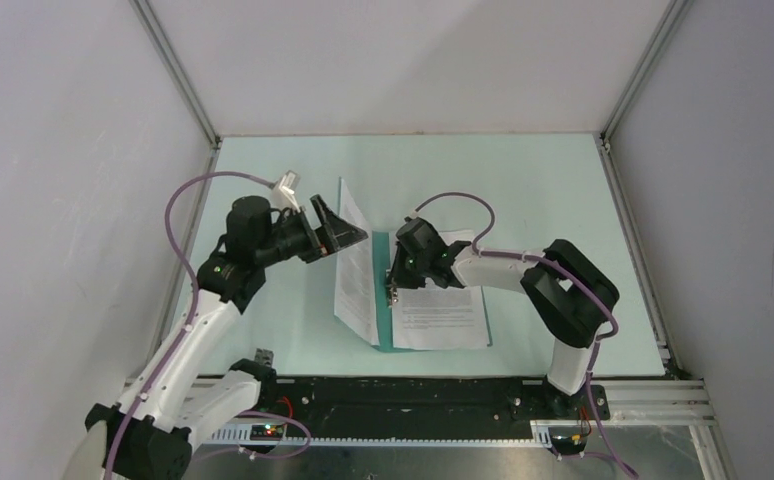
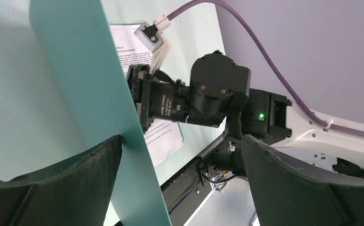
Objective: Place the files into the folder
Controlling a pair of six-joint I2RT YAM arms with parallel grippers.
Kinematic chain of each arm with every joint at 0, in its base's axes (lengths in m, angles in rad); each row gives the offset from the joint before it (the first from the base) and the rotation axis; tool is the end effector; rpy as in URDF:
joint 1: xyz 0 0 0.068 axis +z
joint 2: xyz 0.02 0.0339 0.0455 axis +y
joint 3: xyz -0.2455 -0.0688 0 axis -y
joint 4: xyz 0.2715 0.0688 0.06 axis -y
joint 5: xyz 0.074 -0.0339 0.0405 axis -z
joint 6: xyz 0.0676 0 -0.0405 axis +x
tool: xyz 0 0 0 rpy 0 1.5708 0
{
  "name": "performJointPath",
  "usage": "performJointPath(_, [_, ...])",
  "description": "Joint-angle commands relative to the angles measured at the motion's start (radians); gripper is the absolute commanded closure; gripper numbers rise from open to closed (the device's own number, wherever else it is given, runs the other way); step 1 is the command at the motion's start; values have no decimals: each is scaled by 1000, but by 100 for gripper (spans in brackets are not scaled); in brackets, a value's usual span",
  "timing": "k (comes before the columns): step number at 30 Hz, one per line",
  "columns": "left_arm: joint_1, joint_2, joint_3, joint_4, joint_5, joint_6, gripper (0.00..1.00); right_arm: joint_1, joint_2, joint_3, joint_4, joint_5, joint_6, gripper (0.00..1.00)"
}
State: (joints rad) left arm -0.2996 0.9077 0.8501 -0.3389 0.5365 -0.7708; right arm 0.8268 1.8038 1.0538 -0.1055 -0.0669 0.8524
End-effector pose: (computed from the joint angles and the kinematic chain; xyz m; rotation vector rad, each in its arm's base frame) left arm 0.2432 -0.1113 0.3002 -0.1157 2.1138 -1.1991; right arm 0.2737 0.3040 0.1044 0.0008 2.6028 0.7822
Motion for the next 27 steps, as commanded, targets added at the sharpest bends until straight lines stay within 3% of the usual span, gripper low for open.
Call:
performJointPath(1, [-65, 39, 64, 7, -117, -15, 0, 6, 17, 42, 96, -22, 72, 86])
performJointPath(5, [-109, 61, 93, 7, -185, -22, 0, -3, -33, 43, 64, -13, 63, 67])
performJointPath(9, [-139, 85, 121, 7, -226, -19, 0, -27, -108, 28, 26, -12, 54, 58])
performJointPath(27, [-367, 367, 330, 37, -317, -7, 0, -298, -630, -217, -218, 121, -37, 44])
